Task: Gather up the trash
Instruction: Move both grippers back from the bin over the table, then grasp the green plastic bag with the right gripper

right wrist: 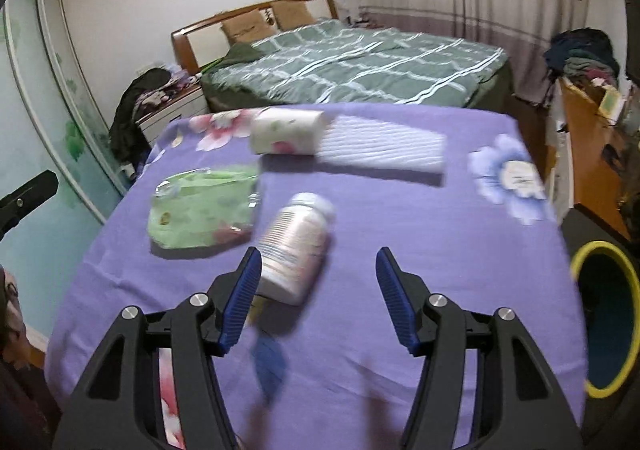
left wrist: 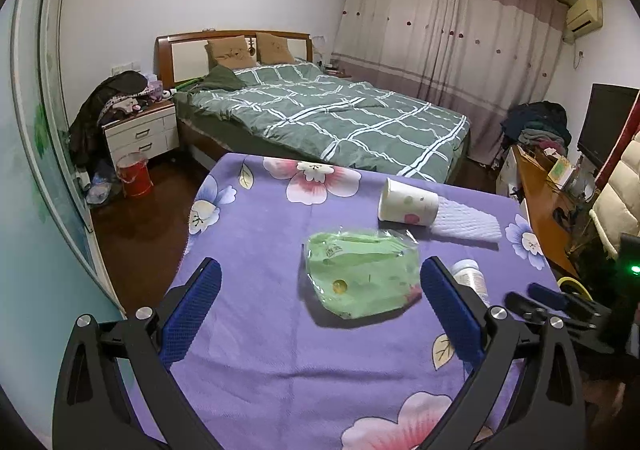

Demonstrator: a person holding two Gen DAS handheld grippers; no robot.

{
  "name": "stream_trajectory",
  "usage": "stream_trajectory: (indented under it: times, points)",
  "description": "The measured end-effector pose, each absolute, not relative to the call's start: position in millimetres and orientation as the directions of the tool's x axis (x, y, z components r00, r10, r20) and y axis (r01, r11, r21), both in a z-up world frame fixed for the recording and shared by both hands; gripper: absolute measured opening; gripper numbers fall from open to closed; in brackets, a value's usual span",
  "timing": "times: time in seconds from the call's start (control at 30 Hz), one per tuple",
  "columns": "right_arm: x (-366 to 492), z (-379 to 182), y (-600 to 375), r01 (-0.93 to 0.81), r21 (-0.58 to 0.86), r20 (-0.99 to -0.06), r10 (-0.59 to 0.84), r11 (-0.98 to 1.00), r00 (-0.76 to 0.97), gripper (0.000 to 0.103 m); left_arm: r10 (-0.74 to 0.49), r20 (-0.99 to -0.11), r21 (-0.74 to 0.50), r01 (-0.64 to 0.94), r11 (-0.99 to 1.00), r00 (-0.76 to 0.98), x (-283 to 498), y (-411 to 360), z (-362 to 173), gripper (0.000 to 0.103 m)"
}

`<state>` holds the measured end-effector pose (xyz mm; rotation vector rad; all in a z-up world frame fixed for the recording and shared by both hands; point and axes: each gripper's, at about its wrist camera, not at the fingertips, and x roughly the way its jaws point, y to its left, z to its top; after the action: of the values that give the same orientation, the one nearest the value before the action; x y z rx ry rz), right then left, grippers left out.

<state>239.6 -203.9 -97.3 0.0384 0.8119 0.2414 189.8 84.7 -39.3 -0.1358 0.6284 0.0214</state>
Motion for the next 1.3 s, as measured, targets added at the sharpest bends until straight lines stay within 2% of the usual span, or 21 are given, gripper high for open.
stream_trajectory:
  times: [0.17,0.33,0.6,0.67,0.87,0.93,1.07,1.13,1.3]
  points:
    - [257.2,-93.1,-159.7,-0.25,0.1,-0.711,0.245,0.963,0.659,0.057,-0.016,-0.578,-0.112,-0.06,0.992,0.816,199.3,86.1,-40.5,0.098]
    - [290.4,-104.8,-125.2,-0.285,0.104,-0.747,0.264,0.953,0.61,0.057,0.019,-0.574,-0.128,-0.113,0.985,0.819,202.6,109.8,-42.3,0.098]
    - [341.5,-129.4,-95.2,-0.269,0.042,-0.822,0.186,0.962,0.539,0.057,0.061,-0.586,-0.152,-0.184,0.971,0.808,200.9,143.2,-50.1,0.098]
    - [349.4,-138.7,-93.5,-0.275,0.043,-0.847,0.181,0.96,0.5,0.06,0.059,-0.589,-0.153,-0.183,0.971,0.806,200.9,145.4,-52.6,0.098]
    - [356.2,-149.9,-86.8,-0.287,-0.011,-0.86,0.137,0.958,0.492,0.06,0.044,-0.596,-0.154,-0.168,0.974,0.801,203.5,139.9,-54.7,0.098]
    - [357.1,-151.7,-84.9,-0.294,-0.025,-0.857,0.131,0.956,0.498,0.038,0.04,-0.596,-0.154,-0.163,0.975,0.802,204.2,136.5,-54.3,0.098]
    - [357.6,-150.0,-89.6,-0.289,-0.01,-0.853,0.143,0.957,0.503,0.015,0.038,-0.596,-0.15,-0.158,0.976,0.802,203.7,132.2,-52.3,0.098]
    - [356.4,-144.4,-96.5,-0.282,0.024,-0.846,0.17,0.959,0.505,0.011,0.038,-0.595,-0.147,-0.155,0.977,0.803,202.8,129.8,-51.0,0.098]
    - [346.3,-117.0,-114.3,-0.272,0.112,-0.8,0.249,0.956,0.546,0.01,0.038,-0.591,-0.141,-0.15,0.978,0.806,202.2,126.7,-47.5,0.098]
